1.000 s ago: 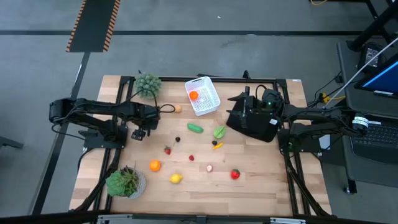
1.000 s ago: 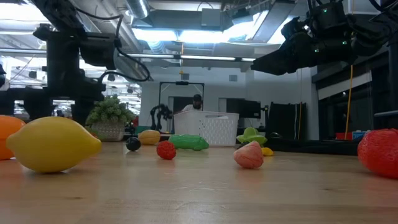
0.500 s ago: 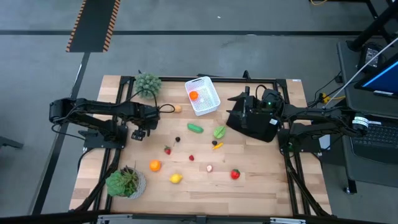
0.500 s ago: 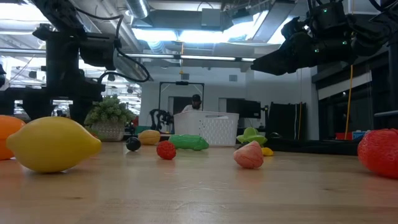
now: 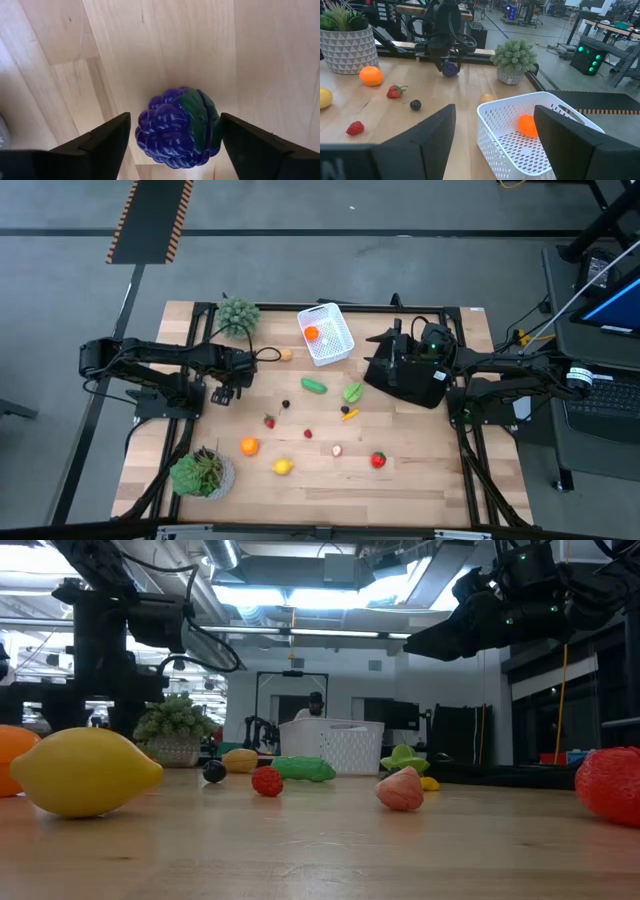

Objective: Pick and placing Produce into tupperware
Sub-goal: Put the grapes into the basket

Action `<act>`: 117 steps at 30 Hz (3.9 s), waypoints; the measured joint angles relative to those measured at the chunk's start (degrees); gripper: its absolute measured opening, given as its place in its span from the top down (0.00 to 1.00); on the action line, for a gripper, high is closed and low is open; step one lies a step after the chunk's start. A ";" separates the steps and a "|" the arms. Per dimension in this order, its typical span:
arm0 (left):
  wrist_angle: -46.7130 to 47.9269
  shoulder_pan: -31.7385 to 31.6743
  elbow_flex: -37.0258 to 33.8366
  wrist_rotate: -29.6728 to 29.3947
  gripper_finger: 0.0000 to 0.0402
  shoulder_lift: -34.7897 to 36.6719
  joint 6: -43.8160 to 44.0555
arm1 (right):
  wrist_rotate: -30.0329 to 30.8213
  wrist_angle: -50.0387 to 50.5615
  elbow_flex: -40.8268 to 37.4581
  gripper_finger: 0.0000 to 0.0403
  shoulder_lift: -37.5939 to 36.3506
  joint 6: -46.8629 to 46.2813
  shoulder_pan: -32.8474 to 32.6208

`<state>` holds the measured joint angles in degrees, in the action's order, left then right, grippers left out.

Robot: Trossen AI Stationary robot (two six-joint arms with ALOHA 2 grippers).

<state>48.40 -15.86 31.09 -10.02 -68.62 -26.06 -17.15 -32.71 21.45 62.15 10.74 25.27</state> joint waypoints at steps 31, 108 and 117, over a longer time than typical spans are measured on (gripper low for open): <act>-6.24 4.18 0.86 -1.68 0.49 0.00 2.80 | 0.00 0.00 0.00 0.33 0.00 0.00 0.00; -101.44 -7.90 4.80 20.24 0.49 -22.60 16.58 | -9.27 -16.83 -6.78 0.33 3.82 0.24 -2.13; -95.21 -10.43 12.41 21.75 0.49 -26.37 16.50 | -9.27 -16.77 -6.78 0.33 3.82 1.51 -2.15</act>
<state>-46.81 -26.29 43.50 11.73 -94.99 -9.56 -26.41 -49.48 14.68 65.98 12.25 23.11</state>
